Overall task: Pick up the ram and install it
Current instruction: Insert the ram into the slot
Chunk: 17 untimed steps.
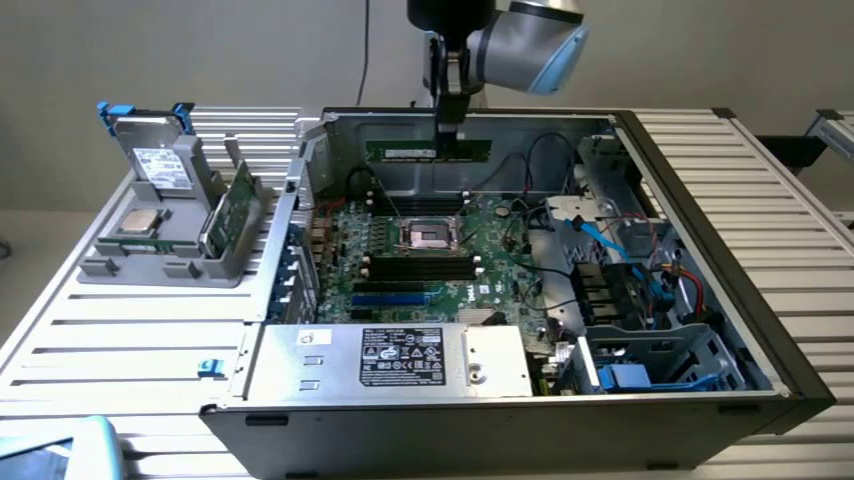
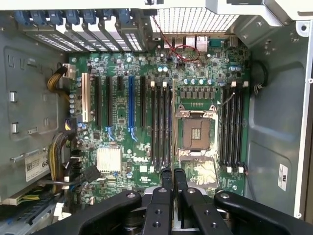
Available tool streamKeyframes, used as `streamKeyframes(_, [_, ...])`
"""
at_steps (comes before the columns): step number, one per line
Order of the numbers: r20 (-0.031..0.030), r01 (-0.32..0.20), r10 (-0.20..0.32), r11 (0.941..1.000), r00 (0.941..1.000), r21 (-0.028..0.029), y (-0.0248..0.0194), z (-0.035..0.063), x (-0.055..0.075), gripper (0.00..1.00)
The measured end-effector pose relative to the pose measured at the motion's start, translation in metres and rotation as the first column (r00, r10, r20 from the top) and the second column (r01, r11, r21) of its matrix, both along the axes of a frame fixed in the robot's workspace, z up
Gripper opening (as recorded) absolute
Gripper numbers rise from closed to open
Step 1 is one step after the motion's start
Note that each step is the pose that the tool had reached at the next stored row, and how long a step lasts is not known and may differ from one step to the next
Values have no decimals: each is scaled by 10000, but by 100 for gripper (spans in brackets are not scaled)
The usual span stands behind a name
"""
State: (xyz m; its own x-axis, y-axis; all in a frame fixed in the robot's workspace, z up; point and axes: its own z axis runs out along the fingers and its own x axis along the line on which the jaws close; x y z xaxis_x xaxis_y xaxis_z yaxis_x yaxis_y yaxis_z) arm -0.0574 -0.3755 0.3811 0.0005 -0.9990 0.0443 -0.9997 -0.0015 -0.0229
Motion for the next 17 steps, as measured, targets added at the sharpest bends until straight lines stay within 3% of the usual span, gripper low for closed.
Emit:
streamKeyframes(7, [32,1,-1,10000,10000,-74,-14,-67,-10,14])
streamKeyframes(13, [31,-5,6,9997,10000,-233,-26,-119,-10,14])
streamKeyframes(17, [31,-5,6,9996,10000,-278,-28,-176,-10,14])
